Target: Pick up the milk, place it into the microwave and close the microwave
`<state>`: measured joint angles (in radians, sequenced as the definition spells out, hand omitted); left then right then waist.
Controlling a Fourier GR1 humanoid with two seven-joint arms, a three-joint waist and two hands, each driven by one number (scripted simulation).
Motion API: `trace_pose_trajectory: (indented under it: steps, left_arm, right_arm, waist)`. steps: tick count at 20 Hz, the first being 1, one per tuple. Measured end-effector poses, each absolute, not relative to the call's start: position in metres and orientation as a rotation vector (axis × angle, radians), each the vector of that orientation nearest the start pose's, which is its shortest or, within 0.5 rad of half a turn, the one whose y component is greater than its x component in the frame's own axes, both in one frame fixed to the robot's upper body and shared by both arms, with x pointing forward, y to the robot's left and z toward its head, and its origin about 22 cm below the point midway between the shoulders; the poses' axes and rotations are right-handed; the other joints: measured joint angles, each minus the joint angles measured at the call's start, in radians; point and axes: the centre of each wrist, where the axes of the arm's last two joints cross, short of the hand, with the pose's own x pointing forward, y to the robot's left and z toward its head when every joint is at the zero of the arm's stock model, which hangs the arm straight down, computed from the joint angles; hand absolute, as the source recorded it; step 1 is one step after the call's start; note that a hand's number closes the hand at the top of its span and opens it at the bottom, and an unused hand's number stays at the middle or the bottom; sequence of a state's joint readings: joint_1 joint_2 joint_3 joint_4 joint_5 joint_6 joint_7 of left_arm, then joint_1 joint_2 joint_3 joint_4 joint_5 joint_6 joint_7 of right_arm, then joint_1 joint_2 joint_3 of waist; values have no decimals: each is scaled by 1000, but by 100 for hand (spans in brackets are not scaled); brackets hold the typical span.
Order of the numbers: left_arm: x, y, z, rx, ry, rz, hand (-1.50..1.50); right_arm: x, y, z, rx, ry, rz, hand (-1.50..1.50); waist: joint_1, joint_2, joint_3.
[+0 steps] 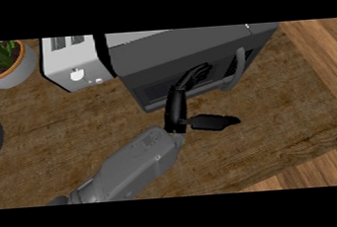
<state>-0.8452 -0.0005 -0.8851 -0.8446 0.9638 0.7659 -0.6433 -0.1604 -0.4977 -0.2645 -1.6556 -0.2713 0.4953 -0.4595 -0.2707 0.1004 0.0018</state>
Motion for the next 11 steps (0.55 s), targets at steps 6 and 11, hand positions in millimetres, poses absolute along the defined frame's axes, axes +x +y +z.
trace_pose_trajectory:
  steps: [6, 11]
  left_arm:
    - [321, 5, 14, -137, -1844, -34, -150]
    - [321, 6, 13, -139, -1851, -26, -150]
  right_arm:
    - [272, -375, 129, 239, -2227, 462, -150]
    - [278, -382, 130, 289, -2213, 435, -150]
  waist:
    - [-6, -1, -1]
    - [-8, -1, 0]
